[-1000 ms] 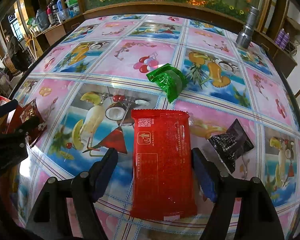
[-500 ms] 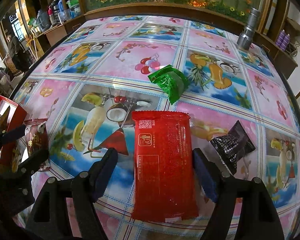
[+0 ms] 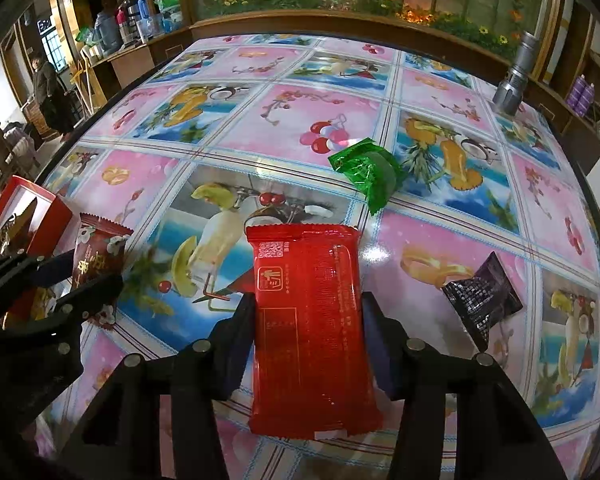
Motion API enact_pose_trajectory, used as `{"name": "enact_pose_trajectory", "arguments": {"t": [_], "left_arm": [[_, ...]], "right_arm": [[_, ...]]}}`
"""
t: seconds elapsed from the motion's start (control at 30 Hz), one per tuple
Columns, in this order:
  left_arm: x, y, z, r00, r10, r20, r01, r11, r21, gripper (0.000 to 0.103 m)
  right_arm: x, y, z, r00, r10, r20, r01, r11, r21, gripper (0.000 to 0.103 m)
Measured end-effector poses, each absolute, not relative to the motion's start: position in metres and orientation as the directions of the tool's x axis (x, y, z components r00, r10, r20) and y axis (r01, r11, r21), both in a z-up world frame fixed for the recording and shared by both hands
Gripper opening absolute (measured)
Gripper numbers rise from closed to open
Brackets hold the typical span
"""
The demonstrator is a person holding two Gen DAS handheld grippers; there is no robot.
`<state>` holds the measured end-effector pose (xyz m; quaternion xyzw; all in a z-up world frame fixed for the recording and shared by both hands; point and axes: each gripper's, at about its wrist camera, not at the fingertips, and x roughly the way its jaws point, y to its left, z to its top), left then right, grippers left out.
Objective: Organize snacks
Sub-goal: 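Carry both red packets over the box and open both tools to drop them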
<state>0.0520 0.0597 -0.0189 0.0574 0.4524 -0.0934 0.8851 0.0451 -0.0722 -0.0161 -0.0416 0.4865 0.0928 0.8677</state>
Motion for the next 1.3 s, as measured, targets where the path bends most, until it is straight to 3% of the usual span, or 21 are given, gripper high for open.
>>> {"name": "enact_pose_trajectory", "arguments": {"t": [0.6,1.3], "left_arm": [[0.016,0.067,-0.003,0.581,-0.184,-0.793,0.209,0.975,-0.073,0.032],[-0.073,0.110,0.044,0.676,-0.225,-0.702,0.226,0.970,-0.094,0.032]], "right_arm": [[0.060,-0.107,-0.017,0.403,0.512,-0.758,-0.186,0.857,0.480,0.051],[0.058,-0.104,-0.022,0.460,0.577,-0.675,-0.184,0.805,0.564,0.051]]}}
